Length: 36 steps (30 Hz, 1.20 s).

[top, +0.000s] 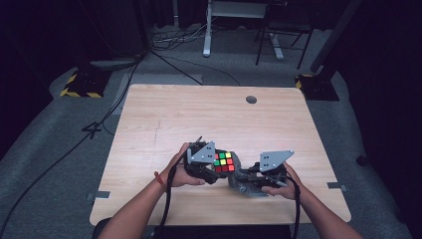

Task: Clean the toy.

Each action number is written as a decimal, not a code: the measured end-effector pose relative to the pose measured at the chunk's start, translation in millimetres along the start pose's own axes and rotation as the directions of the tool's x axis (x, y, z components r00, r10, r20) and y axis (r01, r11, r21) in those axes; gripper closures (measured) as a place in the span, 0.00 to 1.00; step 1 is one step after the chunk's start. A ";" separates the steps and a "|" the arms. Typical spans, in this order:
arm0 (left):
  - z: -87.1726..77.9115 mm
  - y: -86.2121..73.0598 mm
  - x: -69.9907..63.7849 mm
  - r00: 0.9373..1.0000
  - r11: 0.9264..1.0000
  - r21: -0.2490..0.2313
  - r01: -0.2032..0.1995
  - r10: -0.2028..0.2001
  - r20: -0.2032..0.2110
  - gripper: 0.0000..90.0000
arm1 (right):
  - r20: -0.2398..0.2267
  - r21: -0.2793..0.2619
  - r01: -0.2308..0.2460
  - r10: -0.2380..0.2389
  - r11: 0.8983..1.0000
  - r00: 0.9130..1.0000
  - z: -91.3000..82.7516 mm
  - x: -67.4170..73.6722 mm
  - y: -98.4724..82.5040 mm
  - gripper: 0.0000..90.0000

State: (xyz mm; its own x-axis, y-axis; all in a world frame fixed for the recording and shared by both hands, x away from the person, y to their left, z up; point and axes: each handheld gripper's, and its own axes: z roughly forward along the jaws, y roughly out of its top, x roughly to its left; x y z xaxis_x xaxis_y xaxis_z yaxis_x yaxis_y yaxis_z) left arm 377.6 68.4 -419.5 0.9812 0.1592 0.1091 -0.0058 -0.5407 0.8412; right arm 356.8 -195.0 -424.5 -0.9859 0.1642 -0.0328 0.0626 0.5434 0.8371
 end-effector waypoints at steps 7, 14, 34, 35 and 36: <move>6.2 3.7 -8.6 0.999 1.000 -0.016 -0.010 0.011 0.053 0.37 | 0.046 -0.046 -0.019 0.021 0.999 0.999 -6.9 -4.2 1.0 0.87; 6.0 9.2 -11.7 0.999 0.999 -0.036 -0.021 0.023 0.046 0.37 | 0.053 -0.031 -0.045 0.047 0.998 0.998 -7.0 -8.4 0.4 0.87; -10.2 5.3 -1.3 1.000 0.999 -0.042 -0.015 0.014 -0.026 0.37 | 0.046 0.018 -0.062 0.061 0.998 0.997 0.3 -11.3 -5.1 0.87; -11.4 3.2 -0.3 0.999 0.999 -0.034 -0.013 0.012 -0.030 0.37 | 0.049 0.012 -0.069 0.068 0.998 0.996 -2.0 -13.1 -5.9 0.87; -12.1 1.7 0.4 0.999 0.999 -0.030 -0.011 0.010 -0.034 0.37 | 0.062 0.016 -0.070 0.069 0.997 0.996 -4.4 -15.4 -7.2 0.87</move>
State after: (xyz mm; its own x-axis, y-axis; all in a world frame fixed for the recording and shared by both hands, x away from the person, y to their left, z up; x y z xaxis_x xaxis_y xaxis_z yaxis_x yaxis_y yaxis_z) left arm 375.6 77.5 -411.7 0.9740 0.1817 0.1351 -0.0223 -0.5170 0.8557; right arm 370.9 -205.1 -427.7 -0.9677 0.2519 -0.0083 0.1343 0.5433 0.8287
